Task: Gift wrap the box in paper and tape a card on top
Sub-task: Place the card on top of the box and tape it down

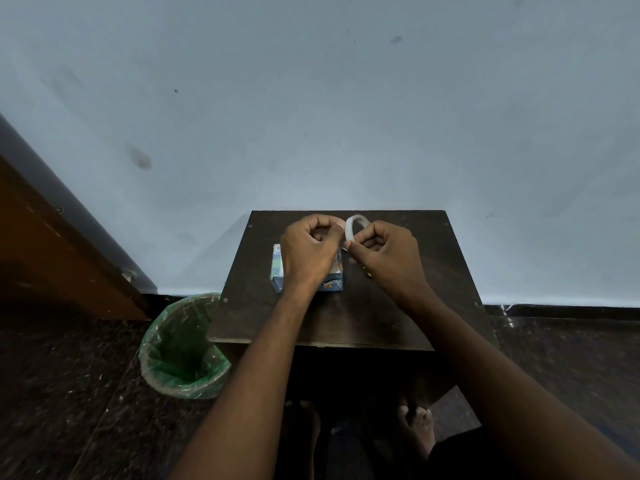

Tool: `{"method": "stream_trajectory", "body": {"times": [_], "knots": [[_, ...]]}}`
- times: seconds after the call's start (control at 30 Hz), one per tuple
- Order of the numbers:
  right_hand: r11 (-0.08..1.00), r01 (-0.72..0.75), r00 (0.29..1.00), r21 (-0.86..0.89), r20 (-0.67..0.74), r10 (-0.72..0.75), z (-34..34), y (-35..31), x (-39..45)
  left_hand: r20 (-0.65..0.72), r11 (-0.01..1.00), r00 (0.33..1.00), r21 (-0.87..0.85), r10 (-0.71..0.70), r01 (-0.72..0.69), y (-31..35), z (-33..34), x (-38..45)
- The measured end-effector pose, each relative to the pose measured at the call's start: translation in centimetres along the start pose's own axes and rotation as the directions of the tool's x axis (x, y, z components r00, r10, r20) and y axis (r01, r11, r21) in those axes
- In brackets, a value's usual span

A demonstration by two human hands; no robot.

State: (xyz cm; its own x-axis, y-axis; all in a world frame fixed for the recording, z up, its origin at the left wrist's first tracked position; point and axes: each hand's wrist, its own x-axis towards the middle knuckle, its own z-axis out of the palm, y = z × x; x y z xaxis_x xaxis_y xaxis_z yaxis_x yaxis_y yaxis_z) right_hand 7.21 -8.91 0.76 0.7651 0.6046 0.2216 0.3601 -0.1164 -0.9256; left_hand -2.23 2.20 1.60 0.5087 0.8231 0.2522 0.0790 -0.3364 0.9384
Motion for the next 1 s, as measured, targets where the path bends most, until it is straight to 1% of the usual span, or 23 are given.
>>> {"method": "stream_trajectory", "body": {"times": [0.1,0.27,0.33,0.47,0.57,0.7,0.83,1.0], "knots": [[0.996,-0.065,0.997,0.057,0.032,0.063,0.1,-0.3,0.0,-0.019,0.996,0.996,0.033,0.082,-0.081,-0.3,0.1,0.0],[0.986,-0.105,0.994,0.126,0.03,0.102,-0.7,-0.7,0.2,0.038,0.992,0.992,-0.042,0.121,-0.119,-0.9,0.4,0.1],[0.98,-0.11,0.994,0.166,0.039,0.104,-0.9,-0.8,0.2,0.057,0.992,0.992,-0.068,0.111,-0.108,-0.9,0.6,0.1],[0.977,-0.065,0.998,0.201,0.035,0.059,-1.0,-0.7,0.0,0.132,0.991,0.987,-0.112,0.088,-0.074,-0.7,0.4,0.4],[0.972,-0.052,0.999,0.227,0.019,0.049,-1.2,-0.8,0.0,0.17,0.994,0.981,-0.072,0.096,-0.085,-0.4,0.3,0.4],[0.966,-0.032,0.999,0.256,0.008,0.031,-1.0,-0.8,-0.2,0.176,0.996,0.981,-0.04,0.087,-0.081,-0.5,0.3,0.3],[0.957,-0.028,1.0,0.288,0.002,0.028,-1.0,-0.9,-0.3,0.19,0.998,0.982,-0.066,0.01,0.002,-0.2,0.1,0.3],[0.952,-0.013,1.0,0.304,0.008,0.011,-1.0,-0.9,-0.4,0.212,0.986,0.977,-0.155,-0.02,0.054,0.2,0.0,0.0]]}}
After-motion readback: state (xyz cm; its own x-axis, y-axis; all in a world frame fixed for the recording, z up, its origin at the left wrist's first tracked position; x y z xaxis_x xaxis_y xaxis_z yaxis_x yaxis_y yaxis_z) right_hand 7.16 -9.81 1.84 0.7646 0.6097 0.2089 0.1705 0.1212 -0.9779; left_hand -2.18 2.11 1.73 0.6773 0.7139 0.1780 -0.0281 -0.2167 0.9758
